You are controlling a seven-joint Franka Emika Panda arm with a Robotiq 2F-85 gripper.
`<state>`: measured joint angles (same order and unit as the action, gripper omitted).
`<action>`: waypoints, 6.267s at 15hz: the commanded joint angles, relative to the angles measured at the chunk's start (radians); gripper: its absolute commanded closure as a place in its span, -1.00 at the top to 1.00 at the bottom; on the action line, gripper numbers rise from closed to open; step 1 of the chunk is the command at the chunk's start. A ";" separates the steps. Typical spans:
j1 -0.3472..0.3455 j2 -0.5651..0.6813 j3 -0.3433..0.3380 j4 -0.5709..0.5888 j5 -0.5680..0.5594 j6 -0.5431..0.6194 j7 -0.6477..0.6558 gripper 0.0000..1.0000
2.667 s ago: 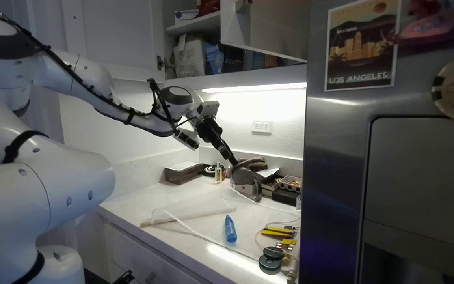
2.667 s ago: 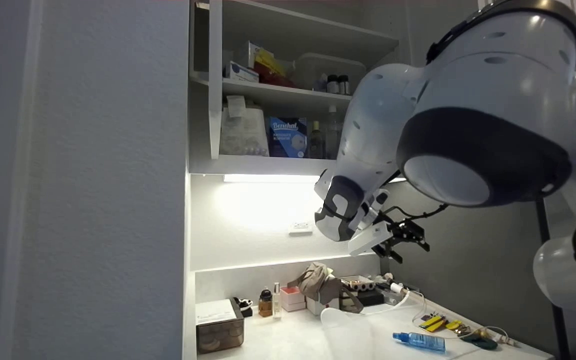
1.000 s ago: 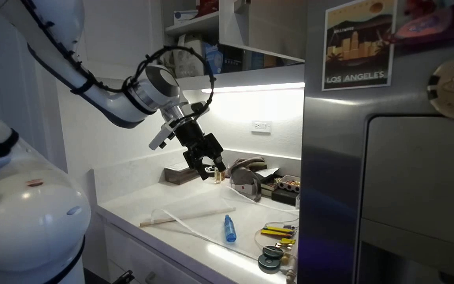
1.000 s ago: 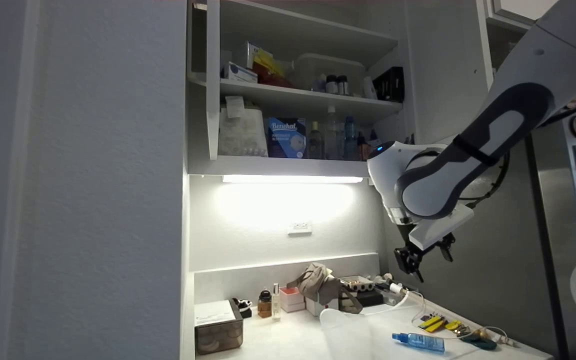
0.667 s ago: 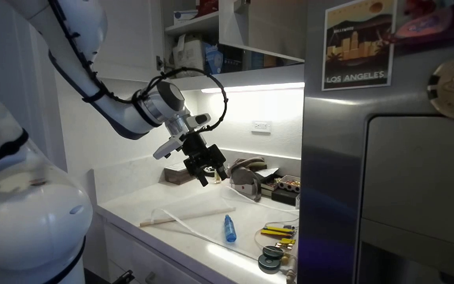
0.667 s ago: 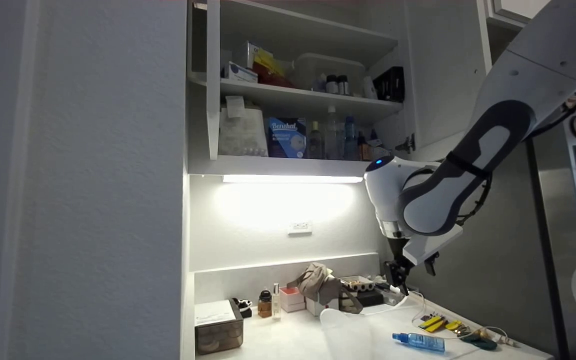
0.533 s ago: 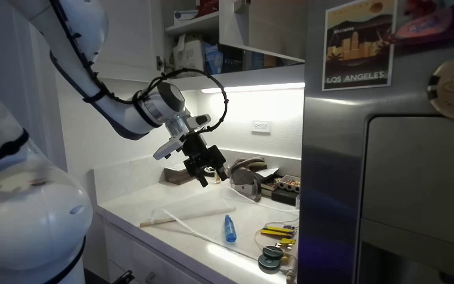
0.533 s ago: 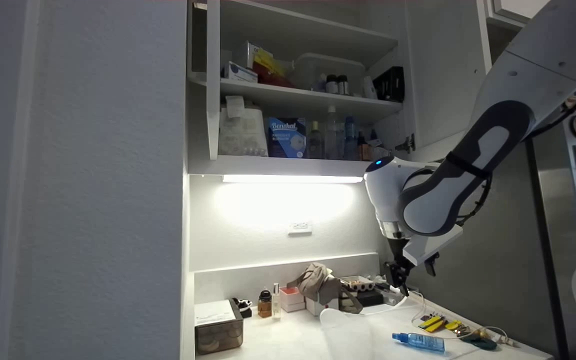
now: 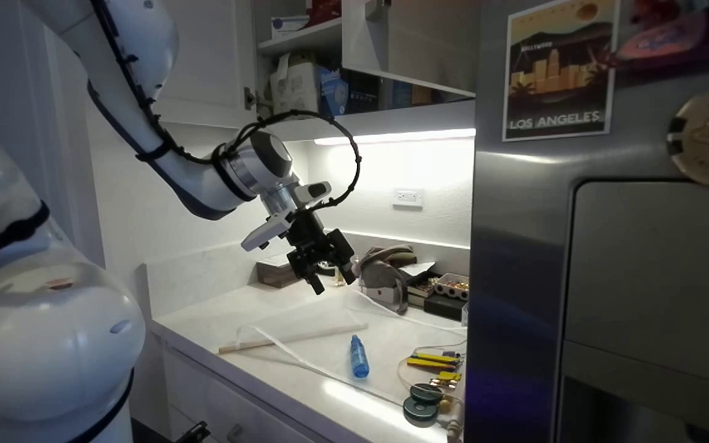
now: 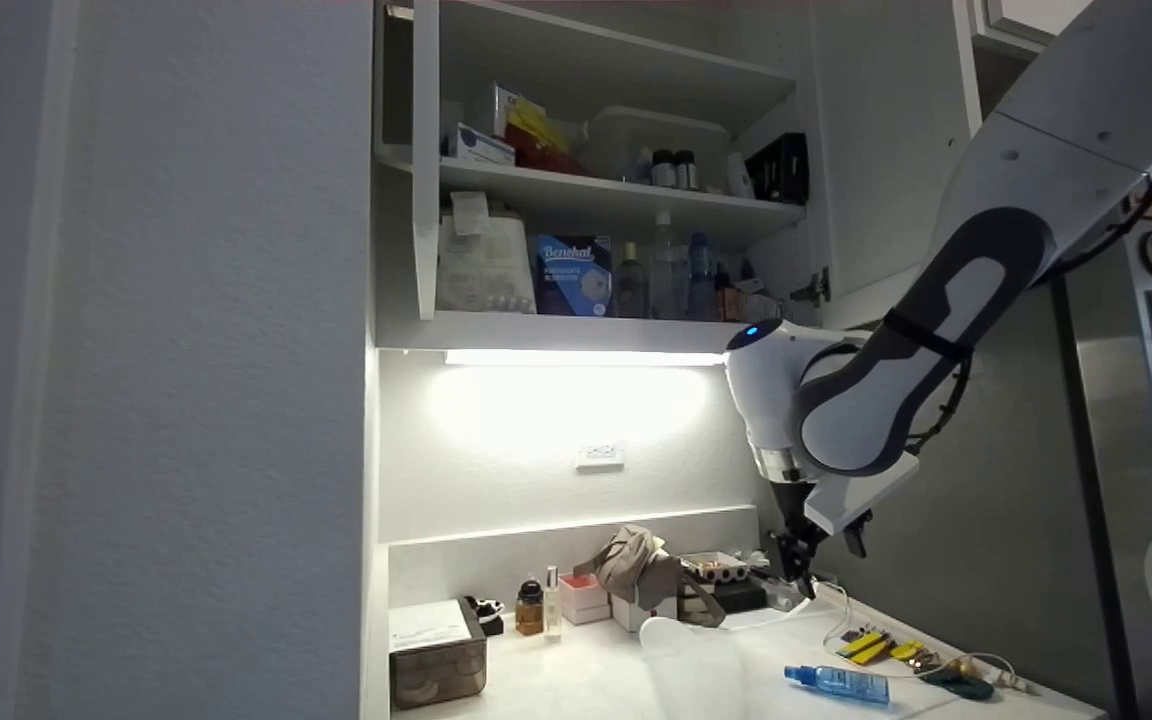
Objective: Place the blue bottle on the bottom shelf of the open upper cabinet
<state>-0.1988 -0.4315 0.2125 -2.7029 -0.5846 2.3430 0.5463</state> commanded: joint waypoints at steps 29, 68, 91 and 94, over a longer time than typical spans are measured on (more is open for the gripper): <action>0.157 0.509 -0.224 0.269 0.137 0.157 -0.816 1.00; 0.203 0.943 -0.210 0.811 0.117 -0.525 -0.881 1.00; 0.225 1.022 -0.188 0.913 0.109 -0.666 -0.862 -0.57; 0.226 1.020 -0.188 0.911 0.105 -0.664 -0.857 -0.96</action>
<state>0.0234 0.5855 0.0285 -1.8144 -0.4874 1.7043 -0.3111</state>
